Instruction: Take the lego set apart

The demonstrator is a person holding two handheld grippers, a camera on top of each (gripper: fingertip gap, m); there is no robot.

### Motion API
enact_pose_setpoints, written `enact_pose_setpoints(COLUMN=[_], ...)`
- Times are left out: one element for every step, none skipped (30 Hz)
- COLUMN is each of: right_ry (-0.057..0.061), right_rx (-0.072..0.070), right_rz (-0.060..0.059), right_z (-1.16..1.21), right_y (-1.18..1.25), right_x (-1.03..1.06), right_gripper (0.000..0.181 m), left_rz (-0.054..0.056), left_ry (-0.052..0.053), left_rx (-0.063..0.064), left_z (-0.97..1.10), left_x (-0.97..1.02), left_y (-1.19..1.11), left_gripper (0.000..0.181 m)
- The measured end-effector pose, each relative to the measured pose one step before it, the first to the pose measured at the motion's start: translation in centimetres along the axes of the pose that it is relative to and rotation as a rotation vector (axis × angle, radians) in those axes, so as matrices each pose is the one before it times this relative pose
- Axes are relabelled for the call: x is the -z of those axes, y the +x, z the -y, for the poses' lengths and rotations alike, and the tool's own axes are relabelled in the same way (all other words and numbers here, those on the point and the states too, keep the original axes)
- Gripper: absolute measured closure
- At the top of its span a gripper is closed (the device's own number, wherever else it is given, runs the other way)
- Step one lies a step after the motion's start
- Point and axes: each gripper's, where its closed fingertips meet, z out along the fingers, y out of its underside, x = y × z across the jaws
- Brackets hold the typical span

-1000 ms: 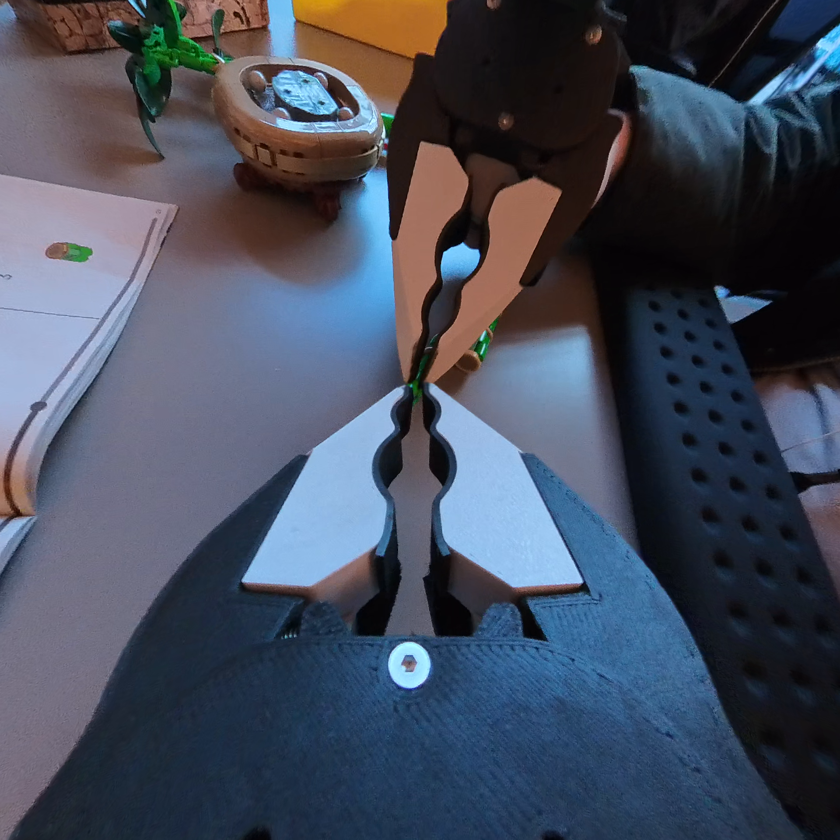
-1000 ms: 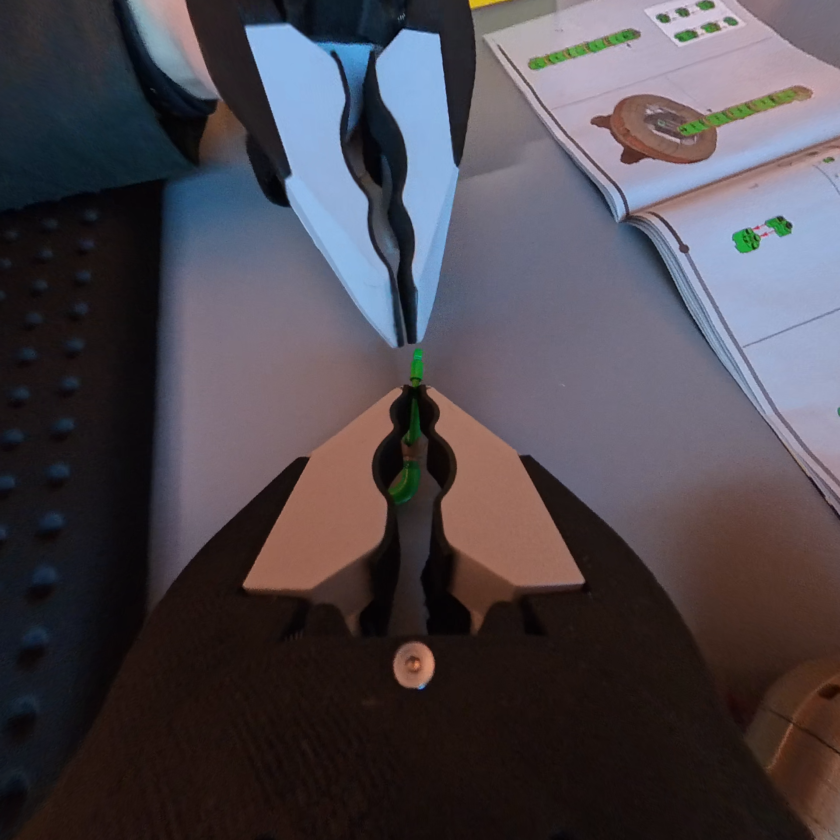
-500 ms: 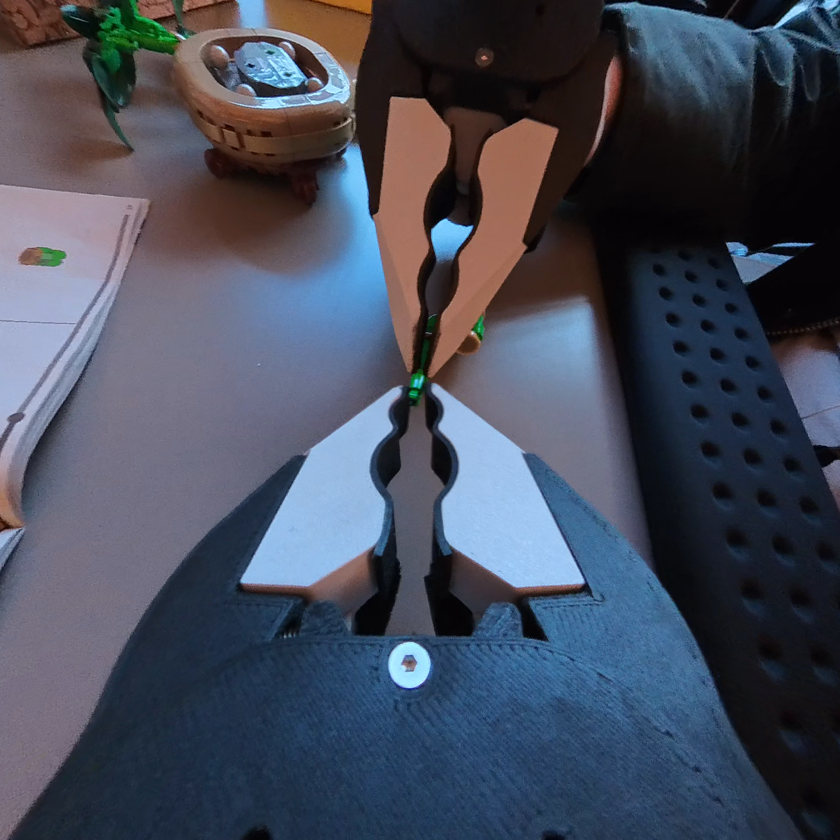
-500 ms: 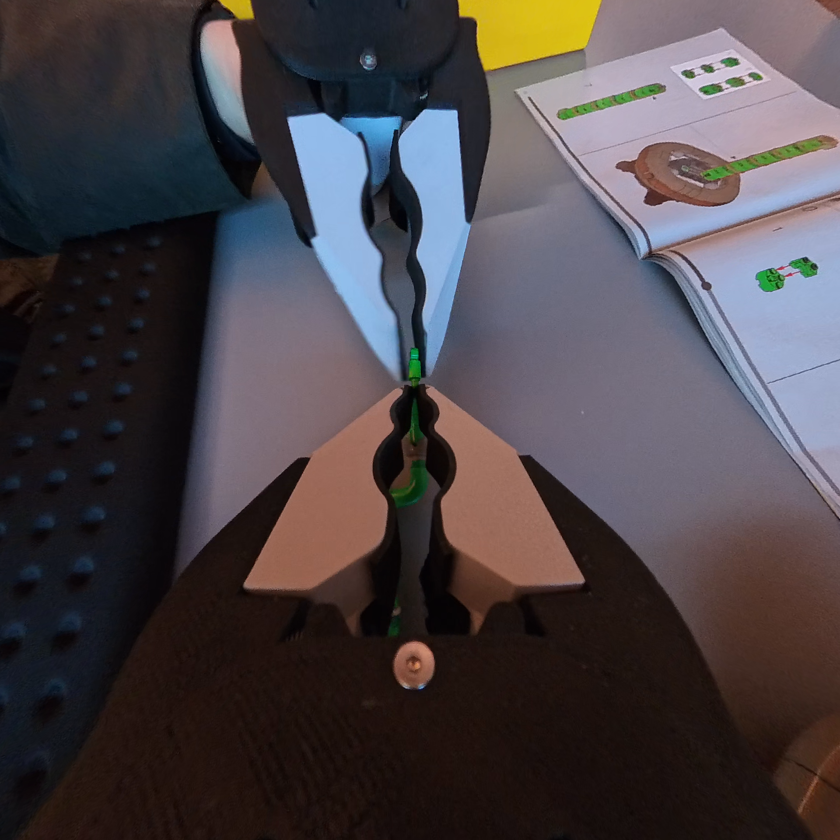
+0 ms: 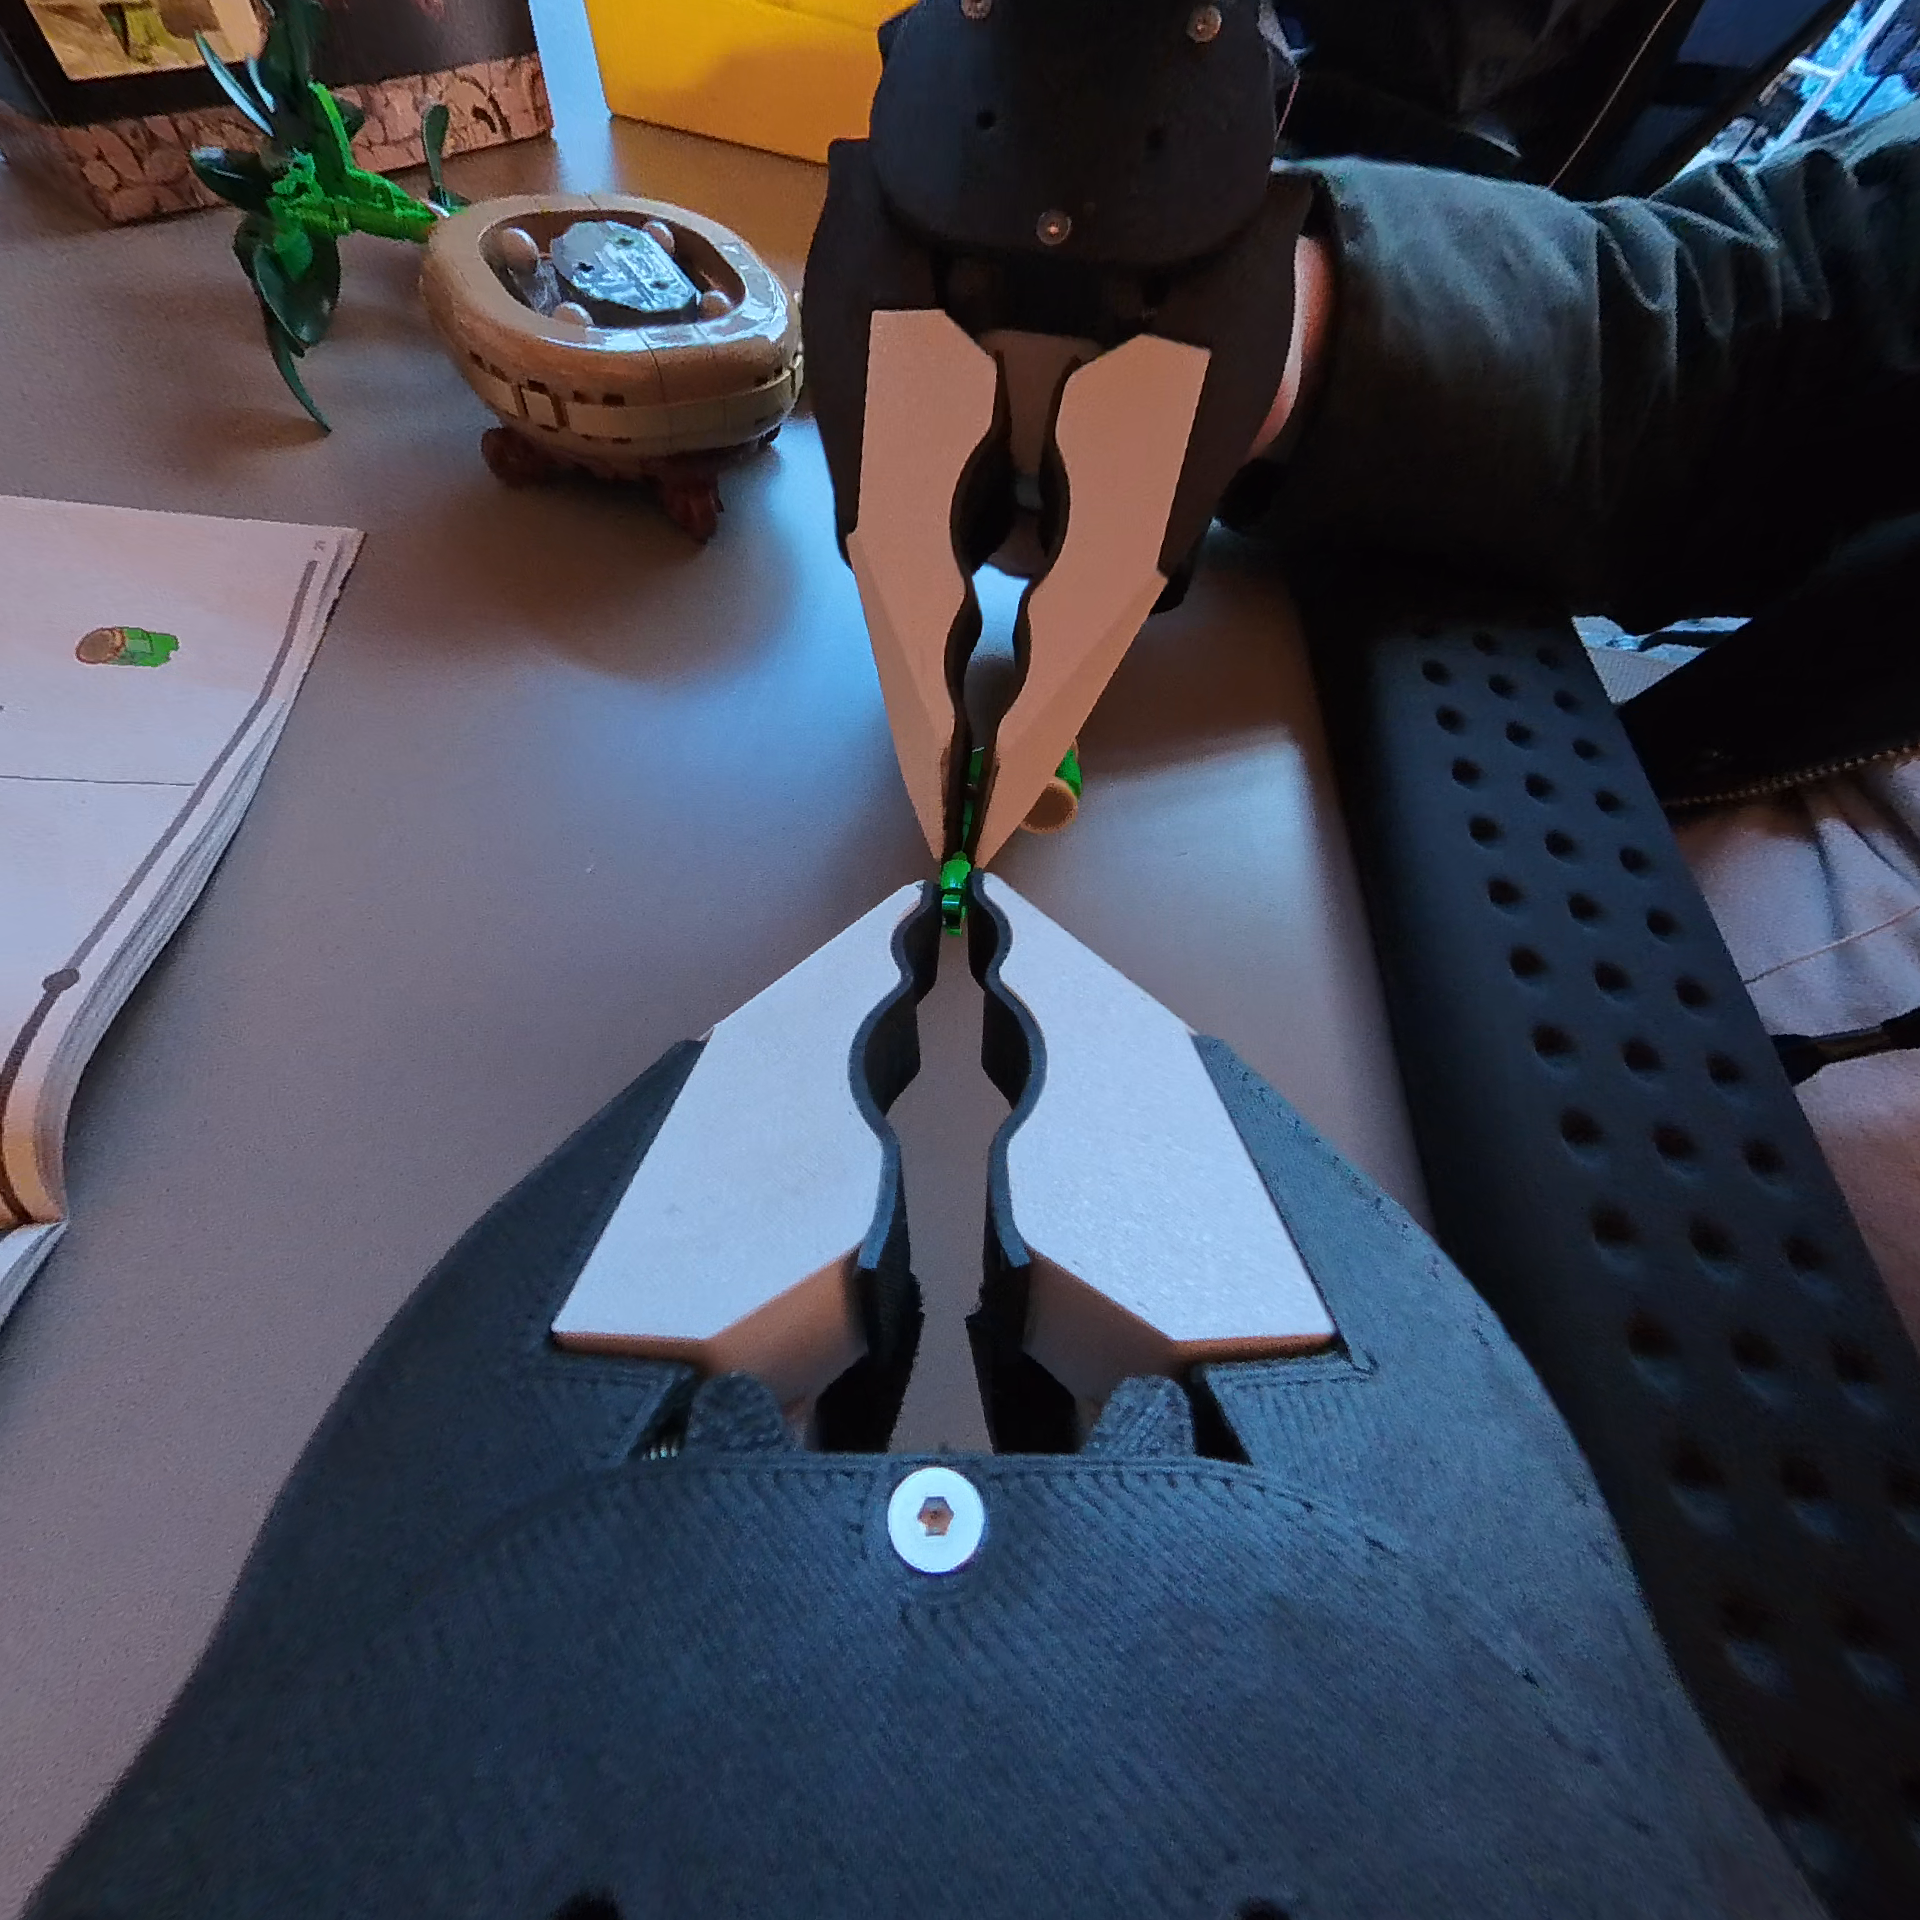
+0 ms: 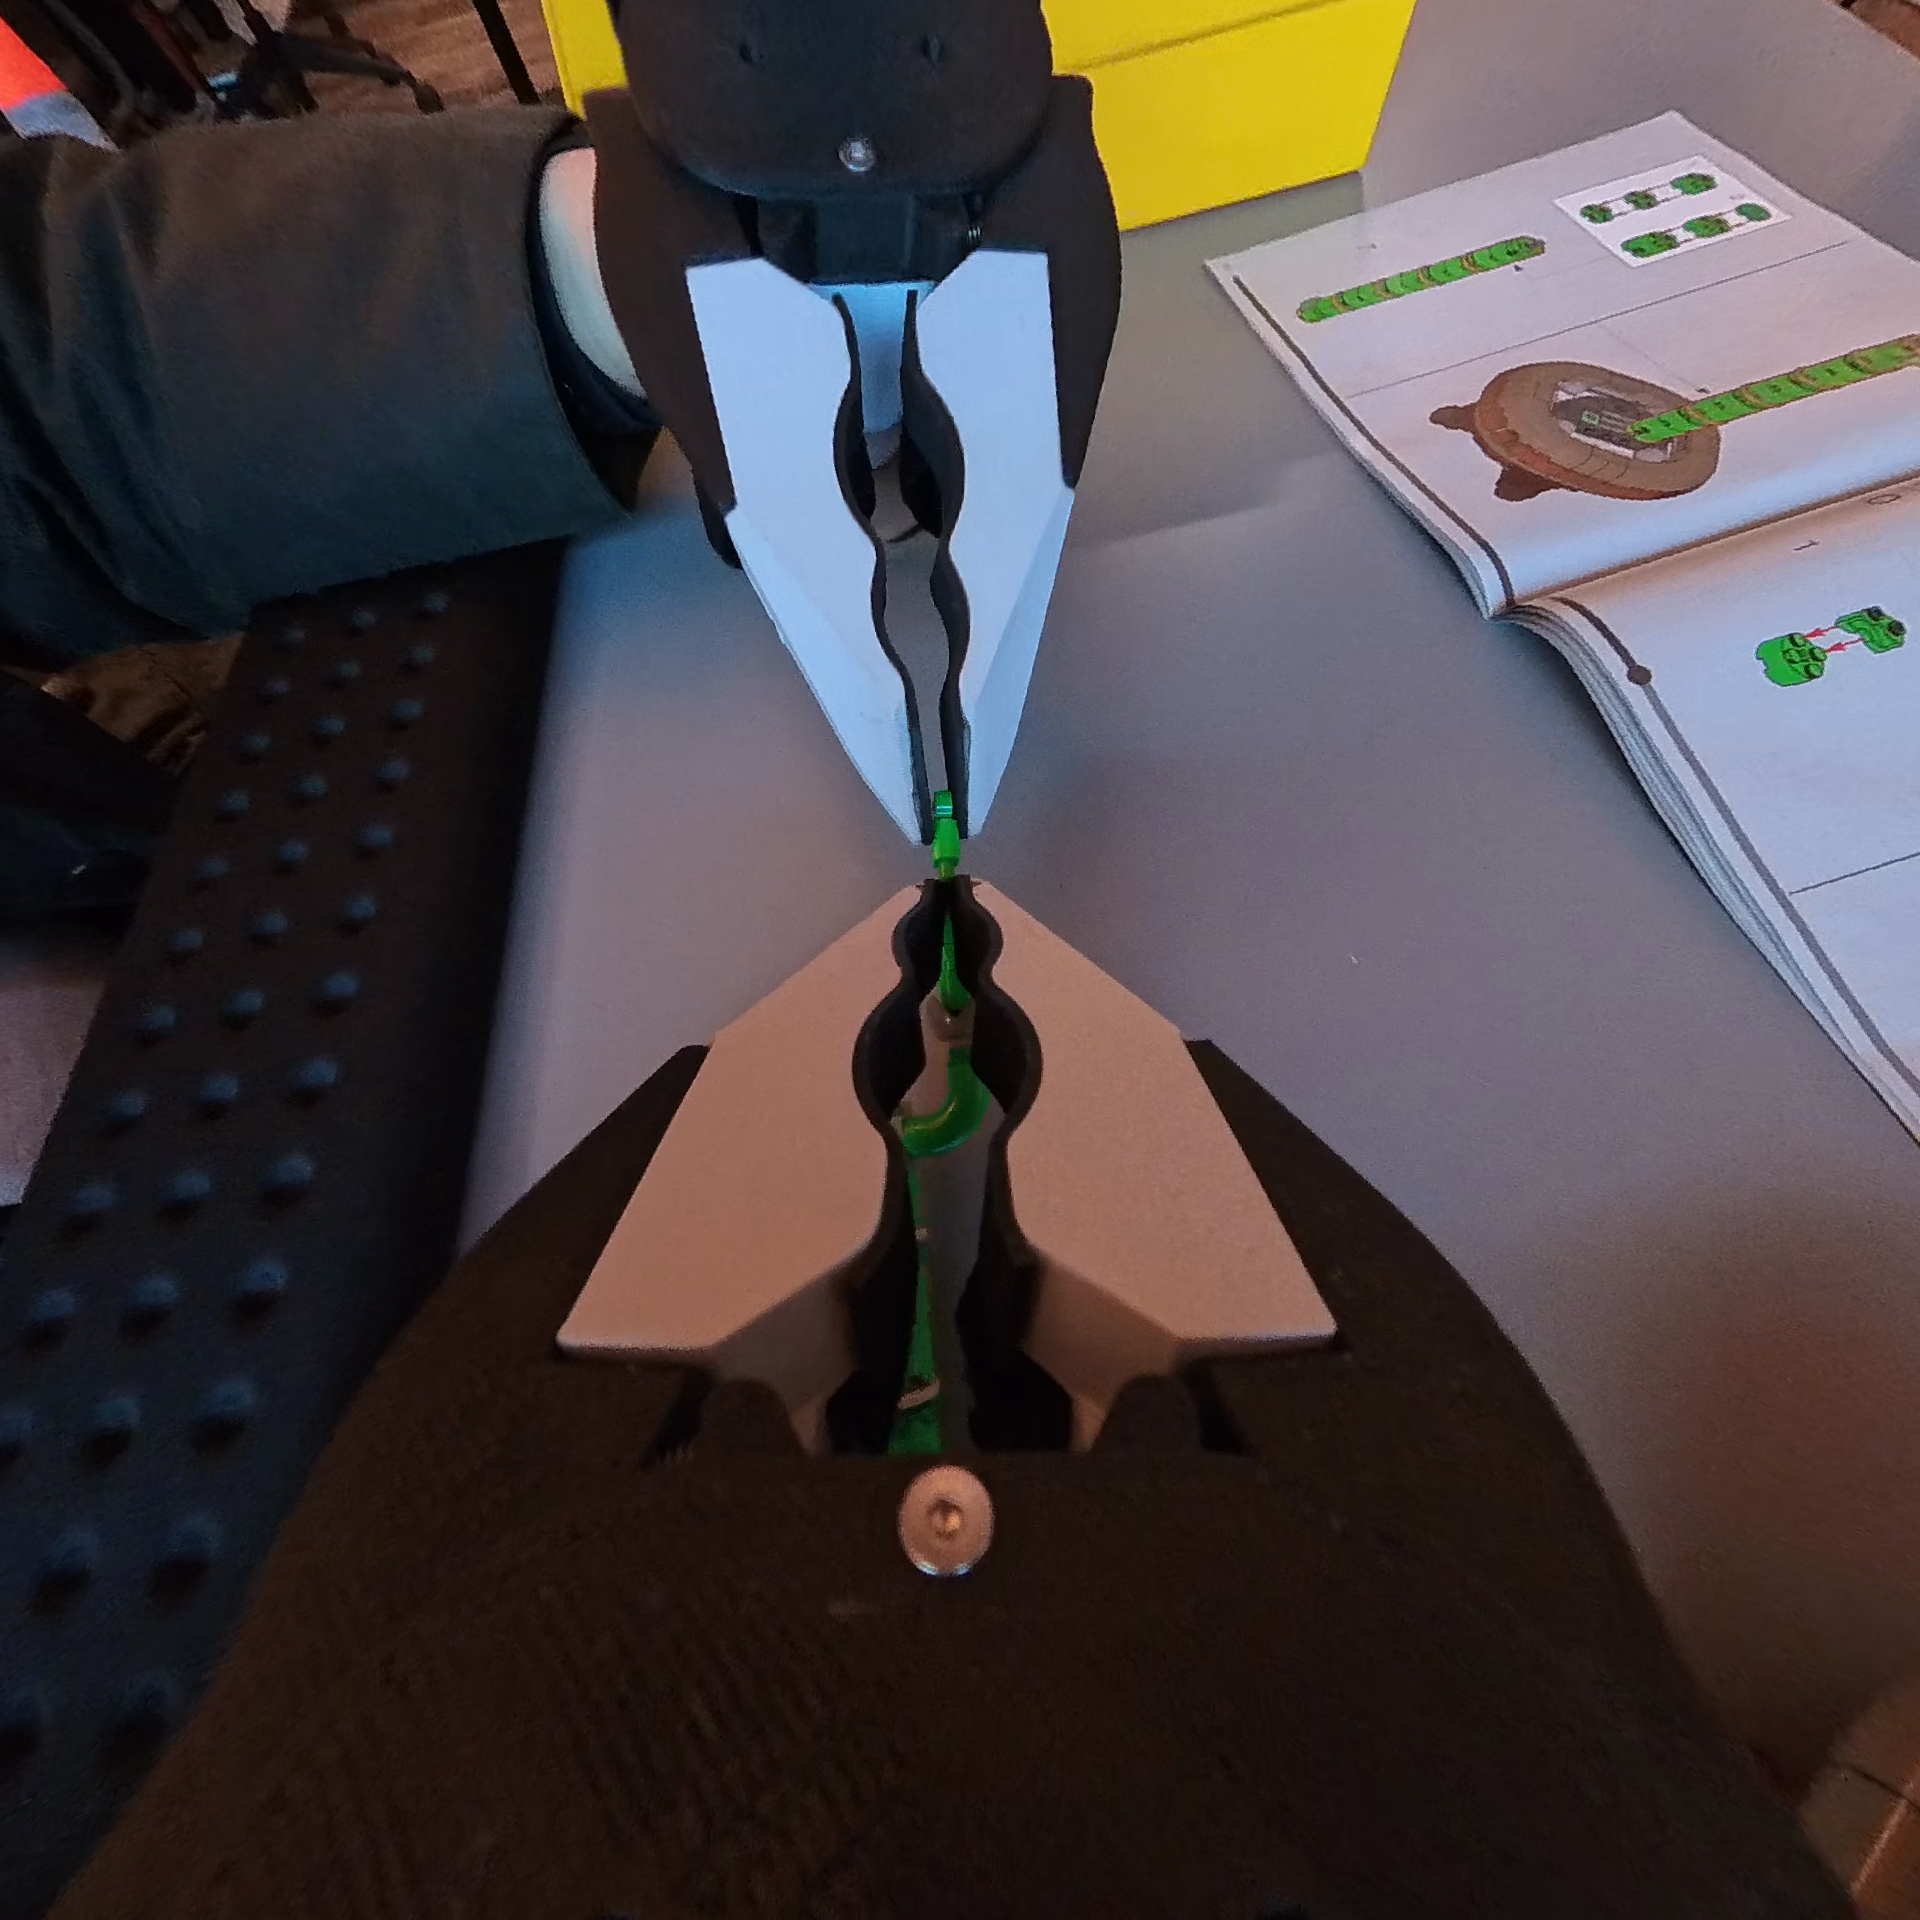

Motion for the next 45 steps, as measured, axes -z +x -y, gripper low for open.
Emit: enact_pose_setpoints(right_ry=[0.0101, 0.0082, 0.0057, 0.0007, -0.0346, -0.0504, 0.0080, 0.0516, 0.0489, 0.0337, 0.0201, 0.0073, -0.0008, -0.0046, -0.0084, -0.0151, -0.0175, -0.0129, -0.0161, -0.0270, -0.0225, -0.0097, 0.0053, 0.0077, 0.0036, 0.0014, 0.0003, -0.0031, -0.0056, -0.0062, -0.0022, 0.0025, 0.0069, 0.0110, 0.0067, -0.0018, -0.0047, -0.0030, -0.0010, 0.0009, 0.0043, 0.0030, 0.0003, -0.0002, -0.0011], right_rx=[-0.0066, -0.0077, -0.0049, -0.0010, 0.0058, 0.0180, -0.0004, -0.0343, -0.0377, -0.0148, 0.0069, 0.0185, 0.0254, 0.0245, 0.0184, 0.0147, 0.0111, 0.0123, 0.0118, 0.0081, 0.0068, 0.0148, 0.0054, -0.0034, -0.0127, -0.0156, -0.0129, -0.0074, -0.0021, 0.0037, 0.0037, -0.0043, -0.0081, -0.0085, -0.0065, -0.0033, 0.0011, 0.0005, -0.0009, -0.0033, -0.0061, -0.0045, 0.0007, -0.0009, -0.0030], right_rz=[0.0077, 0.0076, 0.0068, 0.0006, -0.0203, -0.0357, -0.0074, 0.0161, 0.0245, 0.0107, -0.0056, -0.0017, 0.0135, 0.0037, -0.0093, -0.0036, -0.0017, 0.0022, 0.0004, 0.0001, -0.0150, 0.0008, -0.0004, 0.0007, 0.0070, 0.0053, 0.0031, 0.0071, 0.0065, 0.0019, 0.0010, 0.0024, 0.0060, 0.0052, 0.0066, 0.0034, 0.0008, 0.0003, 0.0034, 0.0023, 0.0060, 0.0012, -0.0026, 0.0036, 0.0016], right_z=[0.151, 0.136, 0.090, 0.028, -0.543, -0.977, -0.264, 0.575, 0.796, 0.602, 0.375, 0.170, 0.043, -0.006, -0.046, -0.114, -0.145, -0.100, -0.164, -0.339, -0.263, -0.076, 0.104, 0.143, 0.083, 0.034, 0.010, -0.042, -0.073, -0.090, -0.062, -0.007, 0.082, 0.133, 0.087, -0.043, -0.107, -0.092, -0.046, -0.001, 0.051, 0.010, -0.044, -0.024, -0.029], right_y=[-0.075, -0.088, -0.092, -0.022, 0.309, 0.624, 0.276, 0.082, -0.029, 0.040, 0.121, -0.061, -0.428, -0.379, -0.199, -0.237, -0.206, -0.218, -0.136, -0.083, 0.174, -0.069, -0.012, -0.016, -0.059, 0.032, 0.036, -0.072, -0.130, -0.107, -0.100, -0.066, -0.054, -0.006, -0.033, -0.012, -0.003, -0.018, -0.060, -0.026, -0.050, 0.025, 0.054, -0.056, -0.040], right_x=[0.075, 0.071, 0.058, 0.042, 0.179, 0.307, 0.398, 0.475, 0.397, 0.221, 0.040, -0.128, -0.276, -0.420, -0.519, -0.564, -0.565, -0.520, -0.449, -0.352, -0.151, 0.048, 0.134, 0.119, 0.073, 0.037, 0.018, -0.003, -0.032, -0.032, -0.015, 0.030, 0.072, 0.086, 0.071, 0.020, -0.036, -0.037, -0.020, 0.025, 0.048, 0.057, 0.063, 0.037, 0.012], right_gripper=[0.181, 0.181, 0.181, 0.181, 0.181, 0.181, 0.181, 0.181, 0.181, 0.181, 0.181, 0.181, 0.181, 0.178, 0.164, 0.159, 0.159, 0.160, 0.161, 0.164, 0.174, 0.174, 0.174, 0.175, 0.175, 0.175, 0.175, 0.175, 0.175, 0.175, 0.175, 0.175, 0.175, 0.175, 0.175, 0.175, 0.175, 0.175, 0.175, 0.175, 0.175, 0.175, 0.175, 0.175, 0.175], left_rz=[-0.0060, -0.0046, -0.0037, 0.0037, 0.0325, 0.0482, 0.0286, 0.0070, -0.0070, -0.0166, -0.0116, -0.0093, -0.0066, -0.0009, -0.0035, -0.0110, -0.0105, -0.0063, -0.0020, -0.0039, -0.0118, -0.0018, -0.0019, 0.0006, -0.0006, 0.0036, 0.0066, -0.0002, -0.0054, -0.0057, -0.0056, -0.0034, -0.0031, -0.0020, -0.0032, -0.0012, -0.0006, -0.0017, -0.0041, -0.0032, -0.0043, -0.0006, 0.0001, -0.0035, -0.0026], left_ry=[0.0055, 0.0050, 0.0023, -0.0031, -0.0262, -0.0289, 0.0095, 0.0378, 0.0383, 0.0294, 0.0176, -0.0016, -0.0212, -0.0247, -0.0135, 0.0000, 0.0027, -0.0011, -0.0019, -0.0003, -0.0063, -0.0025, 0.0089, 0.0097, 0.0017, -0.0003, -0.0016, -0.0036, -0.0053, -0.0057, -0.0025, 0.0018, 0.0061, 0.0087, 0.0051, -0.0014, -0.0033, -0.0033, -0.0024, 0.0022, 0.0046, 0.0015, -0.0011, 0.0012, 0.0003], left_rx=[0.0036, 0.0003, -0.0021, -0.0035, -0.0049, -0.0099, 0.0008, 0.0171, 0.0208, 0.0121, -0.0004, -0.0075, -0.0092, -0.0085, -0.0031, 0.0044, 0.0062, -0.0001, -0.0068, -0.0064, -0.0024, -0.0005, 0.0006, 0.0009, -0.0033, -0.0055, -0.0085, -0.0059, -0.0001, 0.0019, 0.0024, 0.0028, 0.0016, 0.0024, 0.0037, 0.0006, -0.0006, 0.0006, 0.0018, 0.0022, 0.0030, 0.0020, 0.0021, 0.0031, 0.0009], left_z=[0.102, 0.075, 0.040, -0.034, -0.428, -0.650, -0.201, 0.341, 0.539, 0.503, 0.345, 0.020, -0.303, -0.387, -0.216, 0.013, 0.092, 0.044, 0.034, 0.071, -0.046, -0.048, 0.115, 0.179, 0.080, 0.058, 0.010, -0.044, -0.082, -0.108, -0.075, -0.007, 0.074, 0.127, 0.091, -0.029, -0.094, -0.096, -0.077, 0.003, 0.047, 0.012, -0.027, -0.014, -0.009], left_x=[0.107, 0.102, 0.059, 0.059, 0.204, 0.561, 0.790, 0.850, 0.689, 0.380, 0.062, -0.187, -0.345, -0.417, -0.404, -0.351, -0.304, -0.269, -0.227, -0.176, -0.148, -0.060, 0.022, 0.056, 0.045, 0.033, 0.024, 0.003, -0.004, -0.020, -0.014, 0.006, 0.032, 0.059, 0.037, -0.016, -0.047, -0.035, -0.002, 0.011, 0.042, 0.047, 0.054, 0.006, -0.019], left_y=[0.067, 0.094, 0.094, 0.014, -0.461, -0.778, -0.539, -0.259, -0.037, 0.213, 0.272, 0.296, 0.251, 0.125, 0.132, 0.189, 0.165, 0.122, 0.091, 0.131, 0.241, 0.047, 0.046, -0.006, 0.021, -0.016, -0.045, 0.059, 0.107, 0.100, 0.097, 0.069, 0.047, 0.017, 0.025, 0.015, 0.016, 0.022, 0.051, 0.023, 0.054, -0.007, -0.029, 0.029, 0.037], left_gripper=[0.178, 0.178, 0.178, 0.178, 0.178, 0.178, 0.178, 0.178, 0.178, 0.178, 0.178, 0.178, 0.178, 0.178, 0.178, 0.178, 0.178, 0.178, 0.178, 0.178, 0.178, 0.178, 0.178, 0.178, 0.178, 0.178, 0.178, 0.178, 0.178, 0.178, 0.178, 0.178, 0.178, 0.178, 0.178, 0.178, 0.178, 0.178, 0.178, 0.178, 0.178, 0.178, 0.179, 0.180, 0.180])
